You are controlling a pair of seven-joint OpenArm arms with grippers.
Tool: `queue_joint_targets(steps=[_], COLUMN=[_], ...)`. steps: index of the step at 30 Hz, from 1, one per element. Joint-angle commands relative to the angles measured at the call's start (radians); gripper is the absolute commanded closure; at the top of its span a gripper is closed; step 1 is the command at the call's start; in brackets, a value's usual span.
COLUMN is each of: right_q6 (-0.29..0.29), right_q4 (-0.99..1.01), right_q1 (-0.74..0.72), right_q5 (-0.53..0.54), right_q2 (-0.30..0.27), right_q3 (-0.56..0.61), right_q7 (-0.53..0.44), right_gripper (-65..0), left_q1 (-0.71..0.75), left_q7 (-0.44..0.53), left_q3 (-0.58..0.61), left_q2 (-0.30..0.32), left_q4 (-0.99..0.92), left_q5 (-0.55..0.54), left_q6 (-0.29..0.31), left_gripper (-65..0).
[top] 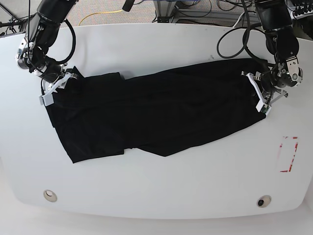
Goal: Fold the T-shirt properly
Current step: 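Lower the left gripper onto the shirt edge and grasp it, then pull the shirt edge apart with both grippers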
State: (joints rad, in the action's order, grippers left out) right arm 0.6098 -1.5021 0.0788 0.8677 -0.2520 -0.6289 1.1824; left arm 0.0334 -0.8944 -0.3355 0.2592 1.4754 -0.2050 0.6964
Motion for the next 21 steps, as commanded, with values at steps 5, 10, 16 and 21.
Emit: queue_joint_targets(steps=[5,10,16,21], right_q6=[0.003,0.003,0.0,0.0], right_q4=[-0.015,-0.022,-0.022,-0.022], right_q1=[-0.012,-0.01,-0.007,-0.015], right_q5=[0.026,0.04,0.16,0.232], right_q2=[-0.016,-0.022,-0.06,-0.106], right_q3=[-0.006,-0.009,-0.01,-0.01], right_q7=[-0.016,-0.014,-0.014,-0.014], right_gripper=[0.0,0.0,0.0,0.0], left_q1=[-0.01,-0.003,-0.003,-0.01], left_q7=[0.002,0.001,-0.002,-0.004], left_q3=[-0.006,-0.057,-0.087,-0.086], left_q2=[0.01,-0.005,-0.019,-0.021], left_q4=[0.02,0.13,0.259,0.341], left_q5=[-0.009,-0.006,-0.004,-0.004], left_q6=[0.002,0.002,0.002,0.002], left_gripper=[0.0,0.0,0.0,0.0])
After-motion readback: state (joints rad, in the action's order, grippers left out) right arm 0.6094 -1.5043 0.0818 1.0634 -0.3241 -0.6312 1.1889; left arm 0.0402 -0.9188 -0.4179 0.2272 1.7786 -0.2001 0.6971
